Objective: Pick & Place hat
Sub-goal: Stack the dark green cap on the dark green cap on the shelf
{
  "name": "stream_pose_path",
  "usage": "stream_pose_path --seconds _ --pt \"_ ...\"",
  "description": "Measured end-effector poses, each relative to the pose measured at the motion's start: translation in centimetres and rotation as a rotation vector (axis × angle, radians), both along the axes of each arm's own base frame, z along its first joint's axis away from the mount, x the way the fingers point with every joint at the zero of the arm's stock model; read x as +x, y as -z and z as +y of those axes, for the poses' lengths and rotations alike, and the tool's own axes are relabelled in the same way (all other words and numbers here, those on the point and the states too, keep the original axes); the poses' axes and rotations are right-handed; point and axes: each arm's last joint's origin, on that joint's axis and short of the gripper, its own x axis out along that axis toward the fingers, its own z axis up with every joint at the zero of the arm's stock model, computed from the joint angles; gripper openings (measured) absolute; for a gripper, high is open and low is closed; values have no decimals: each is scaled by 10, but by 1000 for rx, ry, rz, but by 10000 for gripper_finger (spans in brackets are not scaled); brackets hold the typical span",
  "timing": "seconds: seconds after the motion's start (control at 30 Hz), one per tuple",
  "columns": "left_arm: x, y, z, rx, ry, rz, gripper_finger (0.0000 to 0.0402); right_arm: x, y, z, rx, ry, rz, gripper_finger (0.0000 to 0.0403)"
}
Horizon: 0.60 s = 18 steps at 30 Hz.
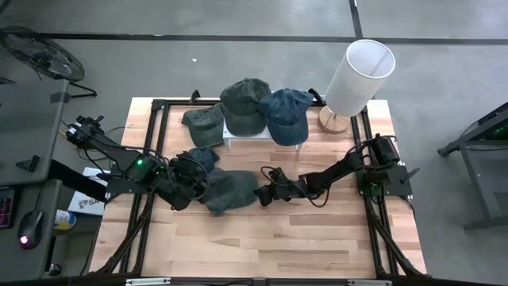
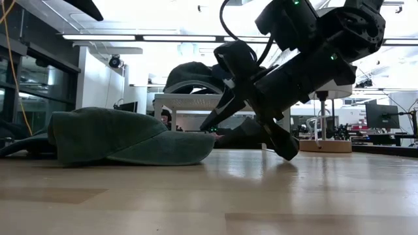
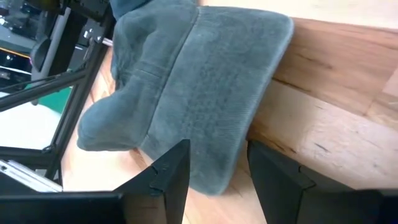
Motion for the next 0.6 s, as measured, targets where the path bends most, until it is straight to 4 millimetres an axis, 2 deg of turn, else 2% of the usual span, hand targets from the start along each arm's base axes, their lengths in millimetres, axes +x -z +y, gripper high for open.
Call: stream_pose_path --seconds 0.17,0.37,0.6 --pt "0 0 0 0 0 0 317 0 0 0 9 -6 0 112" --pt "0 0 0 0 0 0 317 0 -1 1 26 -29 -3 20" --pt "0 0 0 -1 0 0 317 2 -5 3 24 -57 -41 5"
